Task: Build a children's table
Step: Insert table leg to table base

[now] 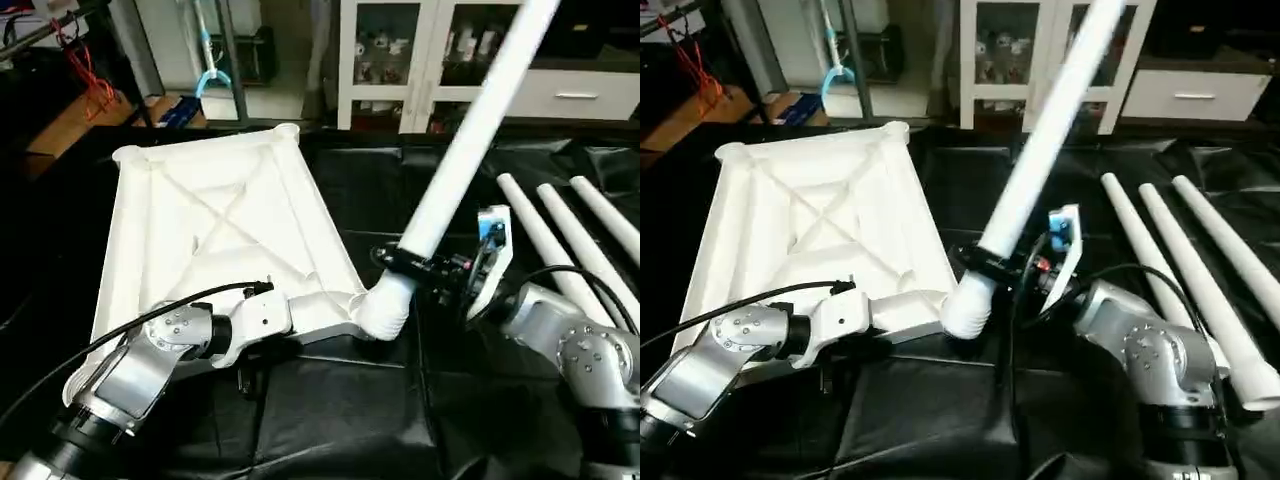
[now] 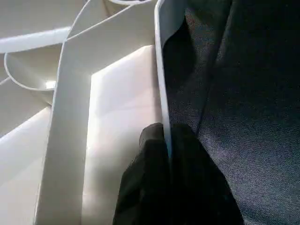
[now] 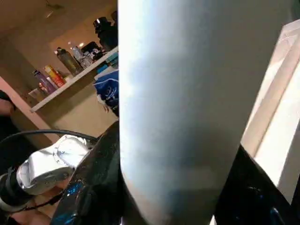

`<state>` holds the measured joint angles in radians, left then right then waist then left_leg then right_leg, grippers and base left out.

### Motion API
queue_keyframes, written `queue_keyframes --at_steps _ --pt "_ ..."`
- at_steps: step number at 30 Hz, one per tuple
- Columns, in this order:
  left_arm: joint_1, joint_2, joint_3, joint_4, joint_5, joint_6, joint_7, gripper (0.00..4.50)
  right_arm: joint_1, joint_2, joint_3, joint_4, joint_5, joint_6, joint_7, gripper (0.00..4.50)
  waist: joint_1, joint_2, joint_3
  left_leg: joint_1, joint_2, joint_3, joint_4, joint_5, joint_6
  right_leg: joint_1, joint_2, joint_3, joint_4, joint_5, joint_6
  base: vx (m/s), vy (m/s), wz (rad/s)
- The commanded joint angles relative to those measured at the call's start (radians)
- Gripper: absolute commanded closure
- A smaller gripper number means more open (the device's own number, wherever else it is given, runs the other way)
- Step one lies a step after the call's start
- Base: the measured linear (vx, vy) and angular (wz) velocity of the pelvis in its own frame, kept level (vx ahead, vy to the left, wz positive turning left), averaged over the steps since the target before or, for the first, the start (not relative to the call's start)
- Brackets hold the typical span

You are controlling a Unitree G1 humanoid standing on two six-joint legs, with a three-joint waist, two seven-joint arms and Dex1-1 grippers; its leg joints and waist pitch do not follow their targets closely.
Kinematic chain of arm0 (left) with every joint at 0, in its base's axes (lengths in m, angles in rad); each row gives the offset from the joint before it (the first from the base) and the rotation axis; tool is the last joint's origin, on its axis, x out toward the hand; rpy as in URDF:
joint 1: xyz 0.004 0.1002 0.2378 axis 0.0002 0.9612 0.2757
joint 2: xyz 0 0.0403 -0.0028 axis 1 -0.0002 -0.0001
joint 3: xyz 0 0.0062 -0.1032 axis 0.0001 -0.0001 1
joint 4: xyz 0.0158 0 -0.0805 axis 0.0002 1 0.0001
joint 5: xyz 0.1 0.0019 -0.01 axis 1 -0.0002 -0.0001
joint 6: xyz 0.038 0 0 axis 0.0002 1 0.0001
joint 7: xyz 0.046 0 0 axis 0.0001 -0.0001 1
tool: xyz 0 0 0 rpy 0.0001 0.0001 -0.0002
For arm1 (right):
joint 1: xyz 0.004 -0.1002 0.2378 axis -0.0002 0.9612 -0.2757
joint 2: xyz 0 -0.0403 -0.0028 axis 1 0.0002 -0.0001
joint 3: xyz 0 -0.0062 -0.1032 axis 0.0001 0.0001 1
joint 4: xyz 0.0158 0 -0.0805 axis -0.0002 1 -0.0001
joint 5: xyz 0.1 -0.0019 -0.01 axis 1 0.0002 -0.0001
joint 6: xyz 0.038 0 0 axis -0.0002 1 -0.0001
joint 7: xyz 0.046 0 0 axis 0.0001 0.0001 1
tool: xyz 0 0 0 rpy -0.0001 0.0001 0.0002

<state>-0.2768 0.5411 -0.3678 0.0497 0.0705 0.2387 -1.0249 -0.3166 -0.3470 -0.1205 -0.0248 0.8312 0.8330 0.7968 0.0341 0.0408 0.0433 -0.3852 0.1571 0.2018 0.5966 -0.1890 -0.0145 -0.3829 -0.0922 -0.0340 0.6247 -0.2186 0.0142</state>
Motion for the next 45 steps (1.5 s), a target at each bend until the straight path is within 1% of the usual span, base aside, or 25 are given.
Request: queue_keyframes --at_steps 1,4,5,6,7,8,12,14,15,16,17,19,20,21,22,24,25,26,29,30,32,36,39,44,45 --pt "0.025 -0.009 -0.024 -0.009 -0.032 -0.013 -0.013 4.48 -0.016 -0.001 0.0 0.001 -0.015 -0.019 -0.018 2.64 -0.005 -0.027 -0.042 0.022 0.069 -0.03 -0.077 -0.182 0.026 0.01 -0.055 0.04 -0.093 -0.254 -0.193 0.0 0.0 0.0" --pt "0.031 -0.009 -0.023 -0.015 -0.029 -0.014 -0.011 4.48 -0.023 0.011 0.037 0.006 -0.105 -0.09 -0.071 2.64 -0.007 -0.027 -0.041 0.022 0.069 -0.031 -0.08 -0.191 0.013 0.009 -0.053 0.039 -0.092 -0.259 -0.19 0.0 0.0 0.0" --pt "0.031 -0.009 -0.023 -0.015 -0.029 -0.014 -0.011 4.48 -0.023 0.011 0.037 0.006 -0.105 -0.09 -0.071 2.64 -0.008 -0.027 -0.041 0.022 0.069 -0.031 -0.081 -0.193 0.009 0.008 -0.053 0.039 -0.092 -0.26 -0.188 0.0 0.0 0.0" --pt "0.03 -0.012 -0.022 -0.016 -0.025 -0.014 -0.008 4.48 -0.027 0.018 0.059 0.022 -0.165 -0.136 -0.101 2.64 -0.008 -0.029 -0.04 0.024 0.069 -0.03 -0.081 -0.204 0.005 0.007 -0.053 0.04 -0.094 -0.27 -0.187 0.0 0.0 0.0" --pt "0.03 -0.013 -0.022 -0.017 -0.025 -0.012 -0.008 4.48 -0.029 0.022 0.063 0.028 -0.179 -0.15 -0.109 2.64 -0.01 -0.027 -0.038 0.023 0.068 -0.03 -0.083 -0.215 -0.005 0.006 -0.054 0.04 -0.096 -0.289 -0.185 0.0 0.0 0.0" --pt "0.029 -0.016 -0.021 -0.017 -0.024 -0.01 -0.007 4.48 -0.03 0.024 0.068 0.032 -0.189 -0.165 -0.105 2.64 -0.009 -0.027 -0.037 0.026 0.069 -0.031 -0.083 -0.234 -0.008 0.005 -0.055 0.041 -0.098 -0.309 -0.181 0.0 0.0 0.0" --pt "0.03 -0.018 -0.022 -0.033 -0.024 0.004 -0.009 4.48 -0.036 0.031 0.085 0.039 -0.206 -0.19 -0.092 2.64 -0.01 -0.028 -0.034 0.024 0.069 -0.033 -0.086 -0.254 -0.01 0.006 -0.055 0.043 -0.101 -0.328 -0.166 0.0 0.0 0.0" --pt "0.029 -0.019 -0.024 -0.034 -0.023 0.005 -0.011 4.48 -0.044 0.025 0.107 0.069 -0.24 -0.218 -0.086 2.64 -0.012 -0.027 -0.034 0.024 0.07 -0.033 -0.087 -0.257 -0.013 0.005 -0.054 0.042 -0.1 -0.319 -0.173 0.0 0.0 0.0" --pt "0.03 -0.019 -0.026 -0.037 -0.023 0.006 -0.012 4.48 -0.047 0.02 0.123 0.084 -0.264 -0.238 -0.08 2.64 -0.013 -0.03 -0.031 0.024 0.07 -0.033 -0.087 -0.26 -0.012 0.003 -0.054 0.043 -0.101 -0.32 -0.175 0.0 0.0 0.0" --pt "0.03 -0.019 -0.026 -0.037 -0.022 0.006 -0.012 4.48 -0.047 0.02 0.124 0.085 -0.265 -0.238 -0.08 2.64 -0.012 -0.027 -0.032 0.025 0.071 -0.033 -0.088 -0.26 -0.016 0.004 -0.054 0.043 -0.1 -0.315 -0.176 0.0 0.0 0.0" --pt "0.031 -0.019 -0.027 -0.04 -0.021 0.007 -0.012 4.48 -0.05 0.016 0.14 0.094 -0.284 -0.251 -0.069 2.64 -0.012 -0.03 -0.03 0.024 0.071 -0.032 -0.088 -0.264 -0.014 0.004 -0.054 0.044 -0.1 -0.31 -0.176 0.0 0.0 0.0" --pt "0.032 -0.019 -0.028 -0.042 -0.021 0.008 -0.012 4.48 -0.051 0.014 0.152 0.099 -0.298 -0.261 -0.062 2.64 -0.012 -0.029 -0.031 0.024 0.072 -0.033 -0.089 -0.259 -0.009 0.005 -0.054 0.044 -0.099 -0.296 -0.177 0.0 0.0 0.0" --pt "0.032 -0.02 -0.028 -0.043 -0.02 0.009 -0.012 4.48 -0.052 0.012 0.161 0.101 -0.307 -0.268 -0.054 2.64 -0.012 -0.033 -0.029 0.023 0.071 -0.031 -0.089 -0.249 -0.004 0.006 -0.053 0.044 -0.1 -0.284 -0.178 0.0 0.0 0.0" --pt "0.031 -0.021 -0.028 -0.042 -0.019 0.009 -0.011 4.48 -0.055 0.011 0.17 0.105 -0.315 -0.273 -0.049 2.64 -0.011 -0.031 -0.03 0.025 0.072 -0.032 -0.089 -0.247 -0.002 0.006 -0.054 0.044 -0.099 -0.281 -0.18 0.0 0.0 0.0" --pt "0.032 -0.022 -0.029 -0.045 -0.019 0.012 -0.01 4.48 -0.056 0.008 0.182 0.108 -0.329 -0.282 -0.043 2.64 -0.011 -0.034 -0.028 0.024 0.072 -0.031 -0.089 -0.245 0.003 0.006 -0.054 0.044 -0.099 -0.281 -0.183 0.0 0.0 0.0" --pt "0.032 -0.024 -0.029 -0.046 -0.017 0.014 -0.009 4.48 -0.059 0.009 0.195 0.114 -0.339 -0.292 -0.033 2.64 -0.012 -0.032 -0.027 0.025 0.073 -0.031 -0.09 -0.247 0.002 0.005 -0.055 0.044 -0.101 -0.291 -0.184 0.0 0.0 0.0" --pt "0.035 -0.025 -0.029 -0.049 -0.015 0.016 -0.008 4.48 -0.062 0.008 0.207 0.121 -0.349 -0.301 -0.025 2.64 -0.012 -0.037 -0.027 0.025 0.074 -0.031 -0.091 -0.247 0.005 0.006 -0.056 0.044 -0.101 -0.294 -0.185 0.0 0.0 0.0" --pt "0.037 -0.026 -0.03 -0.053 -0.014 0.017 -0.006 4.48 -0.066 -0.003 0.238 0.13 -0.385 -0.328 -0.014 2.64 -0.012 -0.037 -0.027 0.024 0.074 -0.031 -0.091 -0.242 0.005 0.007 -0.056 0.043 -0.1 -0.291 -0.183 0.0 0.0 0.0" --pt "0.039 -0.026 -0.03 -0.056 -0.014 0.019 -0.005 4.48 -0.067 -0.013 0.263 0.134 -0.413 -0.352 -0.004 2.64 -0.012 -0.037 -0.026 0.025 0.074 -0.03 -0.092 -0.231 0.012 0.007 -0.055 0.044 -0.1 -0.272 -0.183 0.0 0.0 0.0" --pt "0.041 -0.026 -0.031 -0.057 -0.012 0.019 -0.004 4.48 -0.068 -0.015 0.271 0.137 -0.428 -0.367 -0.004 2.64 -0.013 -0.04 -0.026 0.025 0.074 -0.029 -0.091 -0.231 0.014 0.007 -0.054 0.044 -0.1 -0.272 -0.183 0.0 0.0 0.0" --pt "0.042 -0.025 -0.031 -0.059 -0.011 0.021 -0.002 4.48 -0.074 -0.016 0.283 0.148 -0.459 -0.402 -0.005 2.64 -0.014 -0.041 -0.024 0.021 0.073 -0.03 -0.092 -0.233 0.017 0.008 -0.056 0.044 -0.102 -0.293 -0.176 0.0 0.0 0.0" --pt "0.046 -0.025 -0.031 -0.067 -0.008 0.025 -0.001 4.48 -0.084 -0.012 0.285 0.164 -0.477 -0.431 0.001 2.64 -0.017 -0.043 -0.021 0.023 0.074 -0.033 -0.095 -0.273 0.007 0.004 -0.057 0.045 -0.108 -0.361 -0.164 0.0 0.0 0.0" --pt "0.047 -0.025 -0.031 -0.068 -0.006 0.026 -0.001 4.48 -0.085 -0.029 0.312 0.168 -0.502 -0.453 0.025 2.64 -0.021 -0.042 -0.019 0.025 0.075 -0.036 -0.098 -0.31 -0.01 0.0 -0.057 0.046 -0.112 -0.399 -0.153 0.0 0.0 0.0" --pt "0.045 -0.024 -0.032 -0.067 -0.003 0.025 -0.002 4.48 -0.077 -0.047 0.371 0.173 -0.547 -0.491 0.072 2.64 -0.021 -0.042 -0.021 0.028 0.076 -0.035 -0.098 -0.32 -0.015 -0.001 -0.057 0.048 -0.112 -0.376 -0.154 0.0 0.0 0.0" --pt "0.045 -0.024 -0.032 -0.067 -0.003 0.025 -0.002 4.48 -0.076 -0.046 0.372 0.174 -0.548 -0.492 0.072 2.64 -0.022 -0.042 -0.021 0.027 0.076 -0.034 -0.098 -0.318 -0.014 -0.001 -0.057 0.048 -0.112 -0.371 -0.155 0.0 0.0 0.0"
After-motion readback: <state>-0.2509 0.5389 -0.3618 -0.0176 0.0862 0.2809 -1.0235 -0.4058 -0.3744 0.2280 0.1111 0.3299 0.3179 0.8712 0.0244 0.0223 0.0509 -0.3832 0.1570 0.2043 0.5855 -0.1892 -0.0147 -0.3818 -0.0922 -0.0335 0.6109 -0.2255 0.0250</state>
